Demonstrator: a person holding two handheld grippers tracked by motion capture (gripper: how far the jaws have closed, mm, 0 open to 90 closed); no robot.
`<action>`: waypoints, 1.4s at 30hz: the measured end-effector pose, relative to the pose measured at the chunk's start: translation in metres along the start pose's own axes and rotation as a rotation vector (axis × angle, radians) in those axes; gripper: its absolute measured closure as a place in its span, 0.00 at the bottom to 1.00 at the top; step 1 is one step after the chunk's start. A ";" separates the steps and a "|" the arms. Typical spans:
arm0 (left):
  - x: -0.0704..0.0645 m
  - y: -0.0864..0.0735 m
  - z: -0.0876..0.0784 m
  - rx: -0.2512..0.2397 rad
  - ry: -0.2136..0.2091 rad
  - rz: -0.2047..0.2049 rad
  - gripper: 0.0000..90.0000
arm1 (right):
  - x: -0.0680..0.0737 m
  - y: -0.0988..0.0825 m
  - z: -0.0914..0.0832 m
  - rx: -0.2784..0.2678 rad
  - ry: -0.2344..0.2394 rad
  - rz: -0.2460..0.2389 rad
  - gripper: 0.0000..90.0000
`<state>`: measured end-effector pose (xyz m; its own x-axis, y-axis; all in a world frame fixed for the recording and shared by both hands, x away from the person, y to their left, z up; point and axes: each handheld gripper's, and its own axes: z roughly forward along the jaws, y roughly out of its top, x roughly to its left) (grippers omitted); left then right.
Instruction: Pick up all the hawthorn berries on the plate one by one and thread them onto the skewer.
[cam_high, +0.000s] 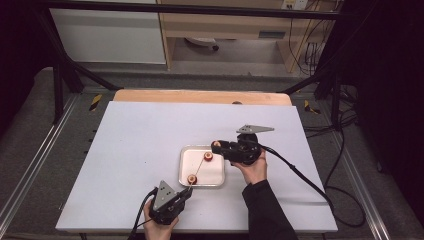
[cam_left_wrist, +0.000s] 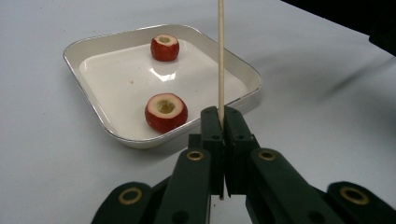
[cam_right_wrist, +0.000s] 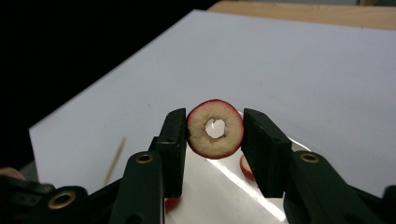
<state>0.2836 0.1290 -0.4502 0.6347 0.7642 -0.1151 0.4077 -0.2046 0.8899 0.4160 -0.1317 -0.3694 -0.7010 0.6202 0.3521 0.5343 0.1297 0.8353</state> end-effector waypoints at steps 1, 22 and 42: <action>0.000 0.000 0.000 0.000 -0.001 0.001 0.98 | 0.000 0.000 -0.002 -0.033 0.011 0.017 0.68; -0.014 0.011 0.011 -0.021 -0.009 -0.023 0.98 | 0.014 -0.009 -0.002 -0.242 0.082 0.088 0.68; -0.014 0.012 0.014 -0.030 0.006 -0.087 0.98 | 0.017 -0.021 0.007 -0.285 0.092 0.123 0.68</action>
<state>0.2887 0.1075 -0.4434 0.5938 0.7818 -0.1902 0.4411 -0.1186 0.8896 0.3960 -0.1180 -0.3842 -0.6861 0.5439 0.4831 0.4726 -0.1716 0.8644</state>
